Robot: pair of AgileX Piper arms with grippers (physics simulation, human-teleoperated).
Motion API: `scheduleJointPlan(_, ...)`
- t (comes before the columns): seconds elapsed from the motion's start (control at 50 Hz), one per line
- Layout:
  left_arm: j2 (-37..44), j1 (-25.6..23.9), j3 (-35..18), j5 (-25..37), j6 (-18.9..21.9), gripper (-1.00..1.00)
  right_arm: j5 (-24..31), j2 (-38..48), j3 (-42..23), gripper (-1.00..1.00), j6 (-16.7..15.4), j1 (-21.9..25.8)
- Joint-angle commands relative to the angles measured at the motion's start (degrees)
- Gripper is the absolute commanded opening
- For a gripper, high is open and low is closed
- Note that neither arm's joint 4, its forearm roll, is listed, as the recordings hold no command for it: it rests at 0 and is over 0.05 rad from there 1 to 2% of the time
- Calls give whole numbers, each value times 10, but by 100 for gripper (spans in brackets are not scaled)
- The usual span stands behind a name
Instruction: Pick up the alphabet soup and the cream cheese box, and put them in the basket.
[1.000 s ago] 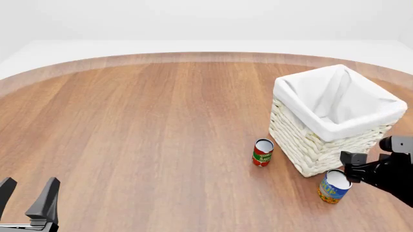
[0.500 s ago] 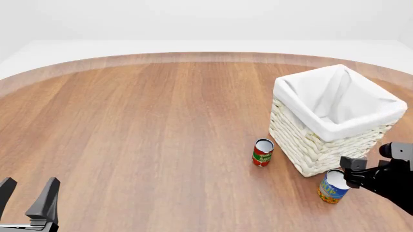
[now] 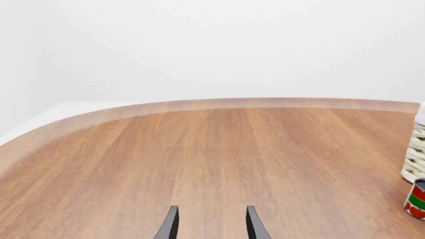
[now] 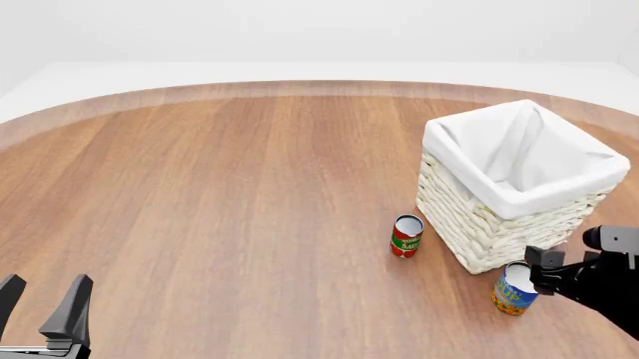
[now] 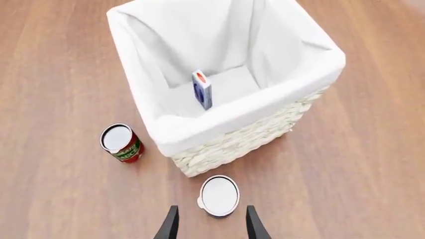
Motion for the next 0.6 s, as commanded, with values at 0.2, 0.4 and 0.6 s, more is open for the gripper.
scheduleJointPlan(0.2, 0, 0, 0, 0, 0, 100, -3, -17, 13, 100, -18, -9)
scheduleJointPlan(0.4, 0, 0, 0, 0, 0, 100, -8, -27, 30, 100, -27, -12)
scheduleJointPlan(0.6, 0, 0, 0, 0, 0, 100, -9, -39, 46, 100, -27, -10)
